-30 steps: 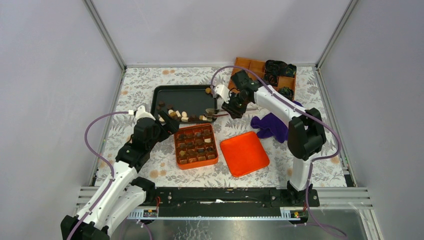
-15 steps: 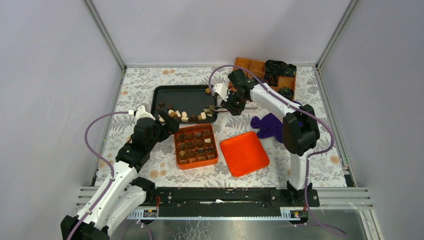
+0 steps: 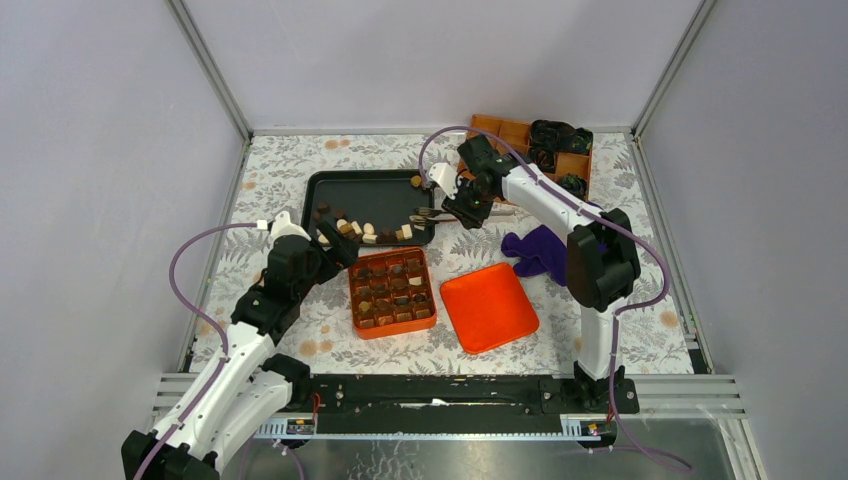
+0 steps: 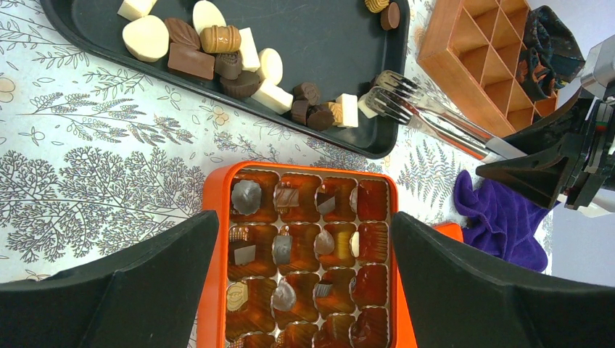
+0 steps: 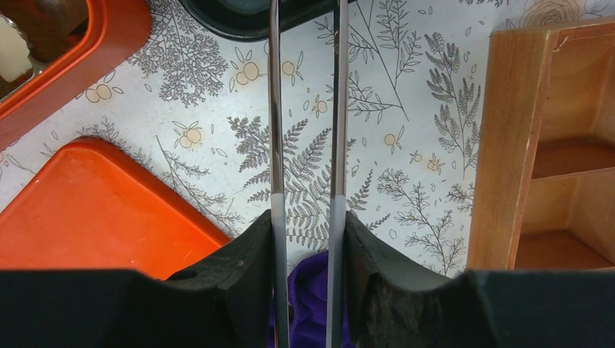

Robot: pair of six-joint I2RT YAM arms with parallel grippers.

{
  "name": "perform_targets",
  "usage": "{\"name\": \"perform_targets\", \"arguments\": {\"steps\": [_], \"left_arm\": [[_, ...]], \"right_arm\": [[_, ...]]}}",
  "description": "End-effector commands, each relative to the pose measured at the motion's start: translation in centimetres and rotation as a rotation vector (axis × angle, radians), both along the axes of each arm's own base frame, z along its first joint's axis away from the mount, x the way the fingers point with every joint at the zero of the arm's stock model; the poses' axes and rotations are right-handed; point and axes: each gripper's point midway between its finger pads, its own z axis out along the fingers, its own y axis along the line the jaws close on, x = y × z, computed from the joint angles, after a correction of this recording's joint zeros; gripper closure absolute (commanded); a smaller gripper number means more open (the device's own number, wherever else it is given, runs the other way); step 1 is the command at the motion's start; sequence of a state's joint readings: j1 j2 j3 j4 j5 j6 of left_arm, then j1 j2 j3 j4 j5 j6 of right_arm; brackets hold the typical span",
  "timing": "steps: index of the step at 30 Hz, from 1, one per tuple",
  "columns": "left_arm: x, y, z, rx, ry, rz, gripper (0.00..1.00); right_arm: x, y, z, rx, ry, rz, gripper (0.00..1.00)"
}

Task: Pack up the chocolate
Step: Pick up the fake chocolate from the plate.

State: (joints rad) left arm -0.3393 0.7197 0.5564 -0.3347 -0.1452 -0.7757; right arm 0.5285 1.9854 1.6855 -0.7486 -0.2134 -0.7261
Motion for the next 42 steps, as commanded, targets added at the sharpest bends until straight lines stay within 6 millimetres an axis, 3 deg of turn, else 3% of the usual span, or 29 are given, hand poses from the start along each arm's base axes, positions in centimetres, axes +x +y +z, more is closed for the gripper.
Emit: {"name": "perform_targets", "arguments": {"steps": [1, 20, 30, 42], "left_arm": [[0.9, -0.2, 1.7, -0.015, -0.069, -0.005, 0.04], [1.0, -0.5, 1.8, -0.023, -0.069, -0.013, 0.04], [1.1, -0.6, 1.9, -0.021, -0.067, -0.018, 0.04], [1.1, -0.5, 1.7, -0.017, -0.067, -0.015, 0.04]], "right_arm": [[0.0, 0.7, 3.7, 0.085, -0.044, 0.003, 0.59], [-1.4, 0.0, 2.6, 0.056, 0.002, 0.028, 0.59], [-0.4, 0.2, 1.9, 0.031, 0.022, 0.0, 0.6], [-0.5, 1.0, 3.3, 0.083, 0.027, -0.001, 0.8]]}}
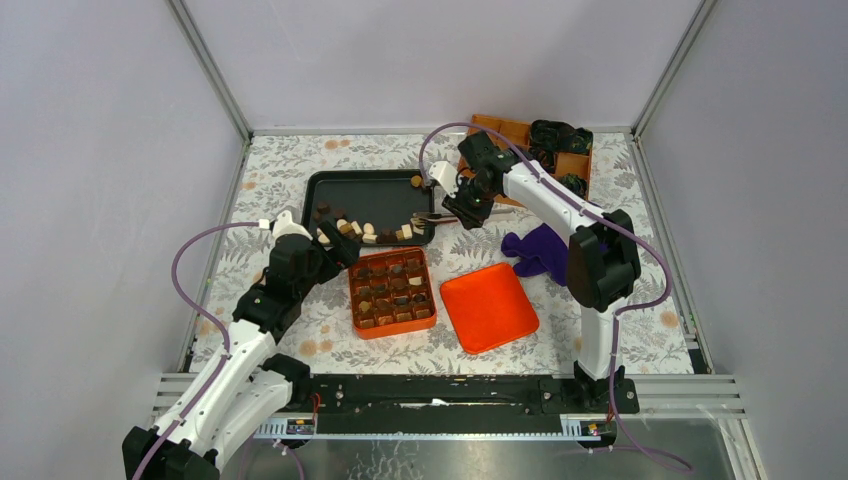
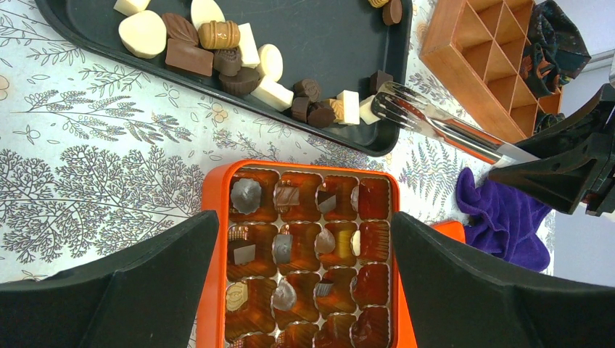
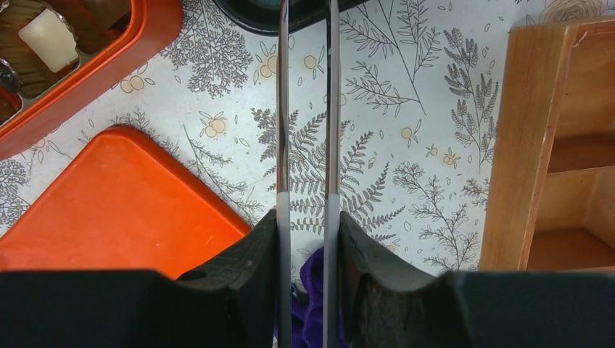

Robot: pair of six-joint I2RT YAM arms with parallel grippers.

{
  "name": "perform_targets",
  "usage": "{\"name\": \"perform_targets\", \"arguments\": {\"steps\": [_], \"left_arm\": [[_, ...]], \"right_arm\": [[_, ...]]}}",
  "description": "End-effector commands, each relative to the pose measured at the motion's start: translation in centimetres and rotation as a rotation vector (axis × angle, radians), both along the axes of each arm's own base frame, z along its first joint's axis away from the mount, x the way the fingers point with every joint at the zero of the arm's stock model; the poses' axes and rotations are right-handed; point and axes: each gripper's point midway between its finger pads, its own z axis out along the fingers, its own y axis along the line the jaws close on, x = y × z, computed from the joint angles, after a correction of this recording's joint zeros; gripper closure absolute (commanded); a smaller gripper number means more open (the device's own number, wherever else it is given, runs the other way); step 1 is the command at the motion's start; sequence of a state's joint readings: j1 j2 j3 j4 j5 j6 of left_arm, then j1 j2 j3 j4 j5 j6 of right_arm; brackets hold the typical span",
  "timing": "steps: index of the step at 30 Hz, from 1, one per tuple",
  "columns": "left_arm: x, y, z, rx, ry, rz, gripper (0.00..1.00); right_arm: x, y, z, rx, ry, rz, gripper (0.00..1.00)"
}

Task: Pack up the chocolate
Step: Pick up the fake chocolate from the plate.

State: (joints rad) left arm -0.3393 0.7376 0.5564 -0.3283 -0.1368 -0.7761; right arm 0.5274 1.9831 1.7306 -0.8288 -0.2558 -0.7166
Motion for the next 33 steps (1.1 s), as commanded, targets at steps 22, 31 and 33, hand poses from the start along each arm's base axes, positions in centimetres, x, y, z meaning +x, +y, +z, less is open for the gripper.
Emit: {"name": "perform_targets", "arguments": {"steps": [22, 31, 33], "left_arm": [[0.8, -0.2, 2.1, -0.021, -0.079, -0.006, 0.04], [0.8, -0.2, 2.1, -0.023, -0.079, -0.006, 0.04], [0.8, -0.2, 2.1, -0.024, -0.081, -0.006, 0.04]], "right_arm": [[1.5, 1.1, 5.8, 0.189, -0.055, -0.062, 0.96], [1.3, 1.3, 8.1, 0.258, -0.06, -0.079, 0.97], [1.1, 1.4, 8.8, 0.277, -0.058, -0.078, 0.97]]}}
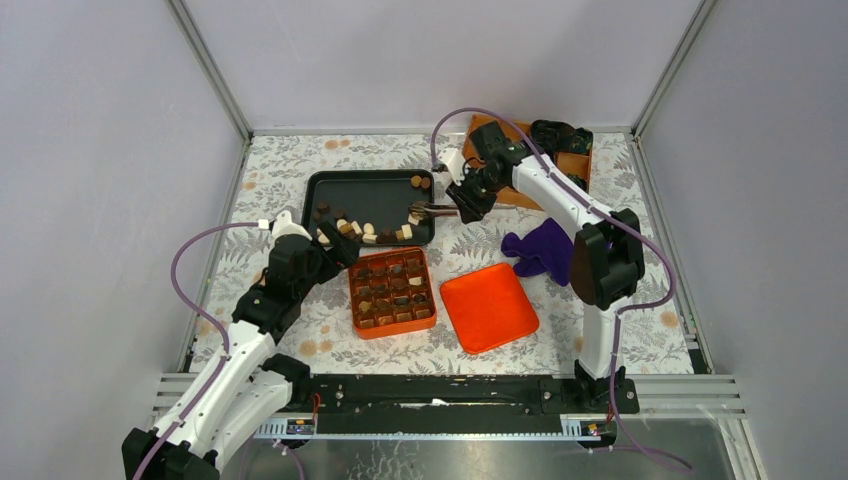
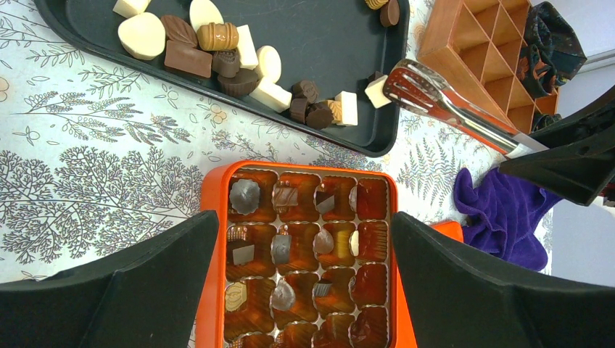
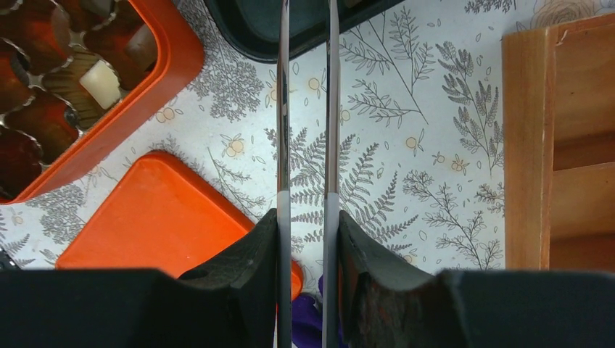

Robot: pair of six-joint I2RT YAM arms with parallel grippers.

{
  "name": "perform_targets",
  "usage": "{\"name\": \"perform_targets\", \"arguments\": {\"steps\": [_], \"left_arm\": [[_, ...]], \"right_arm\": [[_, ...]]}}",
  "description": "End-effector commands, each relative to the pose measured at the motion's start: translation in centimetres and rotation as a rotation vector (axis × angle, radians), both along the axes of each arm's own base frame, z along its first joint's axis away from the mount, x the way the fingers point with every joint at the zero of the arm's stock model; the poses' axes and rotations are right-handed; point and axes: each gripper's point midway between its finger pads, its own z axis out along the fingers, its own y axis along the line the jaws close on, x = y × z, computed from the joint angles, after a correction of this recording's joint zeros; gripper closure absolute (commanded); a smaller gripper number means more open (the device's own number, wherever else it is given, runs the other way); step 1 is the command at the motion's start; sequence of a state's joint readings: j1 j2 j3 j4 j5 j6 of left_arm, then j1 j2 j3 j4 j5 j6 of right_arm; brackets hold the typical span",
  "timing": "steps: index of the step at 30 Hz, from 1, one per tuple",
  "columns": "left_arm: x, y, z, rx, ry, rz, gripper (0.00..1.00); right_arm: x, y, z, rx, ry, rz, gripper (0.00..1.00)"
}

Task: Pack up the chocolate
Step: Pick up the fake chocolate from the plate, then place the fake chocolate in the packing box.

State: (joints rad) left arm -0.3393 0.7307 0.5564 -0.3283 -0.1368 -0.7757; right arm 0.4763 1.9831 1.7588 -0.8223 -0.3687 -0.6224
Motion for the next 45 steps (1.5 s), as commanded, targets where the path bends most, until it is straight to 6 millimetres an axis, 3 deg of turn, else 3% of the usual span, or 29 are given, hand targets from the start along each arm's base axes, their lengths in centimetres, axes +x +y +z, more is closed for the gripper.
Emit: {"name": "perform_targets", "arguments": {"steps": [1, 7, 14, 22, 27, 33, 45], "left_arm": [[0.8, -0.3, 1.9, -0.021, -0.073, -0.007, 0.04], [0.9, -0.3, 1.9, -0.019, -0.075, -0.007, 0.04], [1.0, -0.3, 1.9, -0.011, -0.077, -0.01, 0.04], [1.1, -0.3, 1.8, -0.002, -0.076, -0.018, 0.04], [1.1, -0.5, 1.5, -0.003, -0.072, -0.031, 0.04], [1.0, -0.7, 1.4, -0.012, -0.073, -0.042, 0.04], [0.7, -0.9, 1.6, -0.033, -0.078, -0.05, 0.04]], "right_arm": [[0.3, 1.2, 7.9, 0.157, -0.125, 0.0, 0.97], [-1.7, 1.5, 10.3, 0.226, -0.111, 0.021, 0.97], [-6.5, 1.3, 12.1, 0.306, -0.034, 0.092, 0.97], [-13.6, -0.9, 11.4, 0.313, 0.065, 0.203, 0.96], [-17.0, -2.8, 9.5, 0.273, 0.104, 0.27, 0.96], [-17.8, -4.0, 7.3, 0.204, 0.09, 0.295, 0.96], [-18.6, -3.2, 4.3, 0.101, 0.072, 0.375, 0.94]]}}
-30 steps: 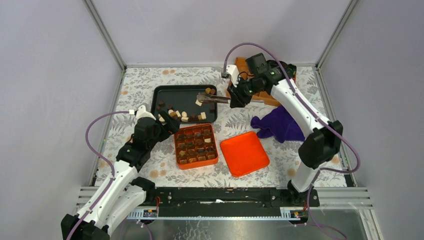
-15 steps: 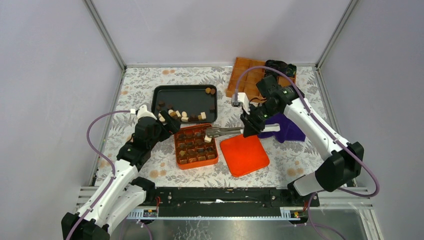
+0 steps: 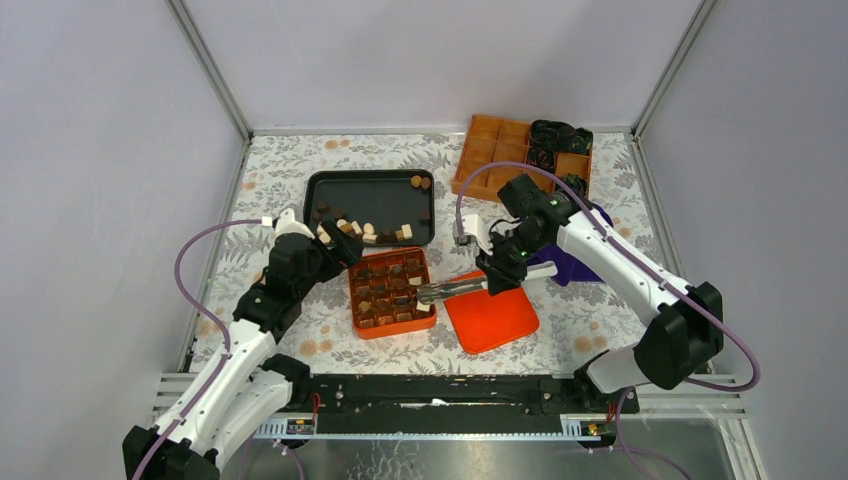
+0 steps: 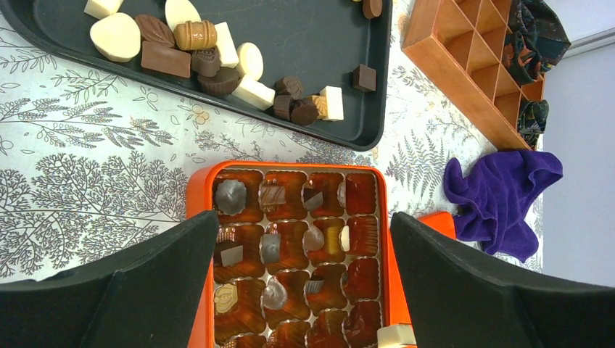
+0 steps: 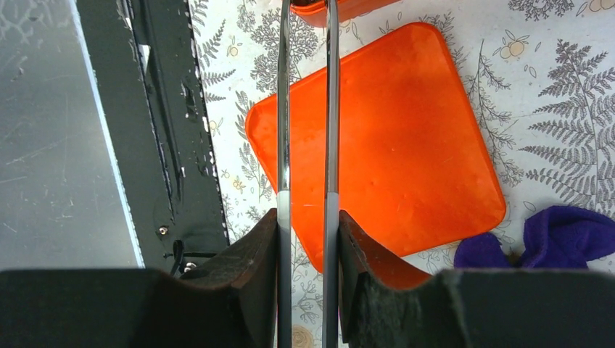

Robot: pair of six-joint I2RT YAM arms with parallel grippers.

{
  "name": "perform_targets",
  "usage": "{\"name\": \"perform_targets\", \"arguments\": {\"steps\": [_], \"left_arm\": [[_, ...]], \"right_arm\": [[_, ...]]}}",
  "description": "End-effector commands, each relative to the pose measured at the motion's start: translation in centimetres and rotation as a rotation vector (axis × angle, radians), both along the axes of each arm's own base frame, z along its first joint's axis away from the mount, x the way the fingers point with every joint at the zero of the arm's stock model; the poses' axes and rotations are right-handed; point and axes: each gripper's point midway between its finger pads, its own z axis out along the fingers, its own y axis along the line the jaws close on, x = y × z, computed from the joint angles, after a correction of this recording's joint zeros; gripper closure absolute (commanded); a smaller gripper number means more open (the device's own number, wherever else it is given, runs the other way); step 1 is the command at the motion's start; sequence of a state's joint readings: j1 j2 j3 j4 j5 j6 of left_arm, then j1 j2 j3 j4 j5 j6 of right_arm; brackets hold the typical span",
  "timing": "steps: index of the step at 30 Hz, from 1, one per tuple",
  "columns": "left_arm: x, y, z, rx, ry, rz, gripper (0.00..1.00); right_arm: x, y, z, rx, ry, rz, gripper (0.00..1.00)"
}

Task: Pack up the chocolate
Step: Place the fake chocolate in the packing box.

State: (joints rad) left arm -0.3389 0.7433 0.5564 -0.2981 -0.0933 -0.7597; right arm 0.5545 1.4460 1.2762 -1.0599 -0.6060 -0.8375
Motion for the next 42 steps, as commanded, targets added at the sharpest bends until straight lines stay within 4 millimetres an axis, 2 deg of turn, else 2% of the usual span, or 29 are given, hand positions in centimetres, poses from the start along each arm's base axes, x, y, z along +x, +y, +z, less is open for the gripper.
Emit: {"name": "perform_targets", "arguments": {"steps": [1, 15, 23, 25, 32, 38, 42], "left_arm": [[0.5, -0.2, 1.3, -0.024, -0.065, -0.005, 0.04], [1.3, -0.7, 1.4, -0.015, -0.056, -0.027, 0.04], [1.7, -0.8, 1.2, -0.007, -0.048, -0.032, 0.04], [1.7, -0.8, 1.1, -0.006, -0.047, -0.033, 0.04], [1.9, -0.9, 0.8, -0.004, -0.043, -0.039, 0.04], [1.9, -0.7, 0.5, 0.006, -0.039, -0.04, 0.04], [1.7, -0.5, 0.3, 0.005, -0.039, -0.035, 0.04]], "right_arm": [[0.6, 0.6, 0.4, 0.008, -0.08, 0.038, 0.93], [0.7, 1.3, -0.6, -0.039, -0.086, 0.089, 0.85], [0.9, 1.3, -1.0, -0.055, -0.094, 0.094, 0.72], [1.0, 1.4, -0.9, -0.054, -0.095, 0.094, 0.67], [1.0, 1.9, -0.3, -0.032, -0.085, 0.084, 0.61], [1.0, 2.0, 0.0, -0.029, -0.085, 0.08, 0.6], [1.2, 2.8, 1.3, 0.011, -0.077, 0.06, 0.61]]}}
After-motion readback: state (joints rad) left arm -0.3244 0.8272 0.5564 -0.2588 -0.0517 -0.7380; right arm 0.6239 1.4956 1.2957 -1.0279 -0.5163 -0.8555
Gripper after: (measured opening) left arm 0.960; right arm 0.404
